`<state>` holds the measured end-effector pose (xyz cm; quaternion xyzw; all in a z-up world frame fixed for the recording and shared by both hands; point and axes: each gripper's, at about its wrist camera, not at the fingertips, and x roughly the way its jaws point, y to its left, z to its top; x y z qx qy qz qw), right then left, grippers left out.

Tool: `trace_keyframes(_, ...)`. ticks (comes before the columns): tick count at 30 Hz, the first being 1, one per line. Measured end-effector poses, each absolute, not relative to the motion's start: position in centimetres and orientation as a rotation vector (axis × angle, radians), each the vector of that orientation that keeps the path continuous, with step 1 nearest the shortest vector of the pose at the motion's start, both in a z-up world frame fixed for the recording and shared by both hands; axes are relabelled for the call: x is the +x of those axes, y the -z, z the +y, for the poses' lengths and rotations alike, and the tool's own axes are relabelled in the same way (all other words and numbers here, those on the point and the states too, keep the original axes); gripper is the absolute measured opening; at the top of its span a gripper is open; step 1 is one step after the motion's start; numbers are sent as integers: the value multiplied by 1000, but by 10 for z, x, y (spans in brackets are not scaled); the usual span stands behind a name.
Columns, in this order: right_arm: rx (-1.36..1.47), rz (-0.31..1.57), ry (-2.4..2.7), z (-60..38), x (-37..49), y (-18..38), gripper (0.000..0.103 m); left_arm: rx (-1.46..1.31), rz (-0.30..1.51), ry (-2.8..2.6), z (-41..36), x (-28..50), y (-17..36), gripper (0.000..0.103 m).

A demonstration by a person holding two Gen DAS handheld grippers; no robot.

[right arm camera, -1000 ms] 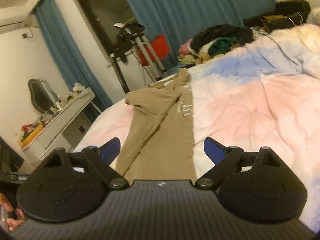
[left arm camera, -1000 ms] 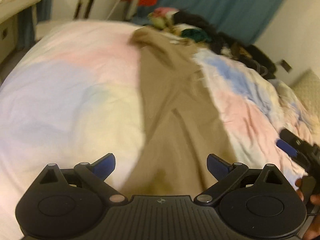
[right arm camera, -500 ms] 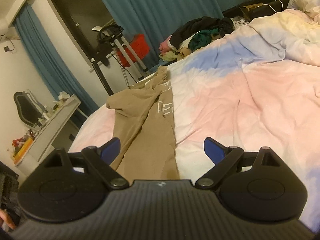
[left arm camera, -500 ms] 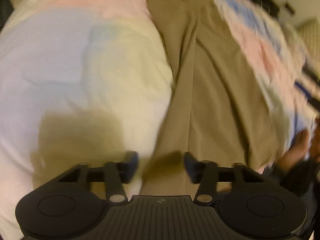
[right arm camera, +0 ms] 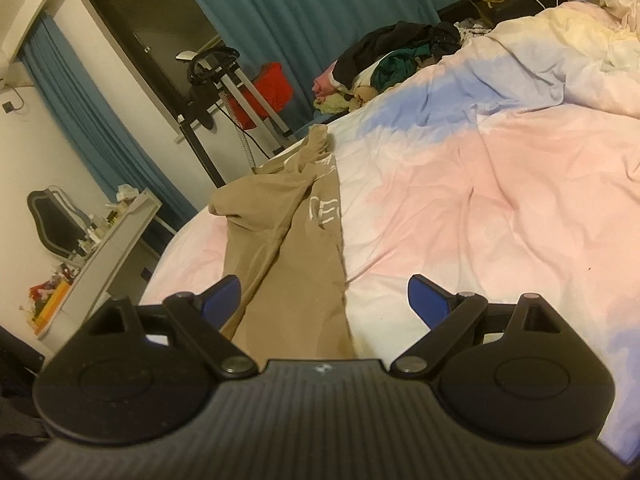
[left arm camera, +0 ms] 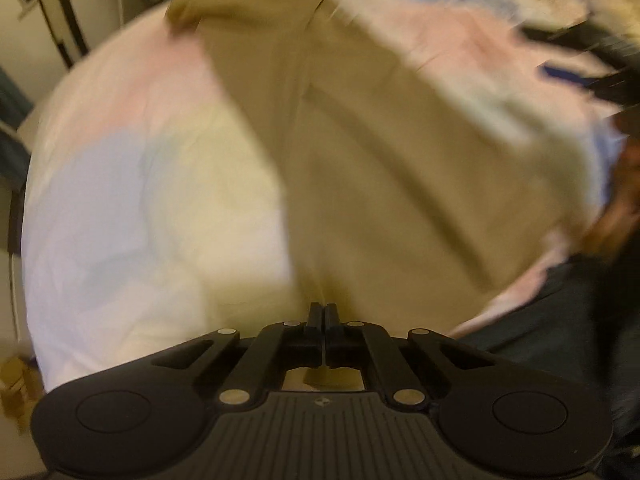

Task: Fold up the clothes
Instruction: 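Pinch and straighten the folded shirt edge with the left gripper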

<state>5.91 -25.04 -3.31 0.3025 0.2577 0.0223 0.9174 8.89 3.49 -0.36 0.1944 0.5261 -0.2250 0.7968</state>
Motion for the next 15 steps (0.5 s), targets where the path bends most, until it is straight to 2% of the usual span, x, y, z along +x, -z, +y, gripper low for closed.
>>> trace_keyframes(5, 626, 533, -41, -254, 58, 33, 92, 429, 1017, 534, -21, 53, -11, 0)
trace_keyframes(12, 618, 535, -36, -255, 54, 35, 92, 278, 1077, 507, -66, 54, 45, 1)
trace_keyframes(15, 631, 543, -40, -256, 54, 36, 92, 211, 1115, 483, -64, 60, 66, 8)
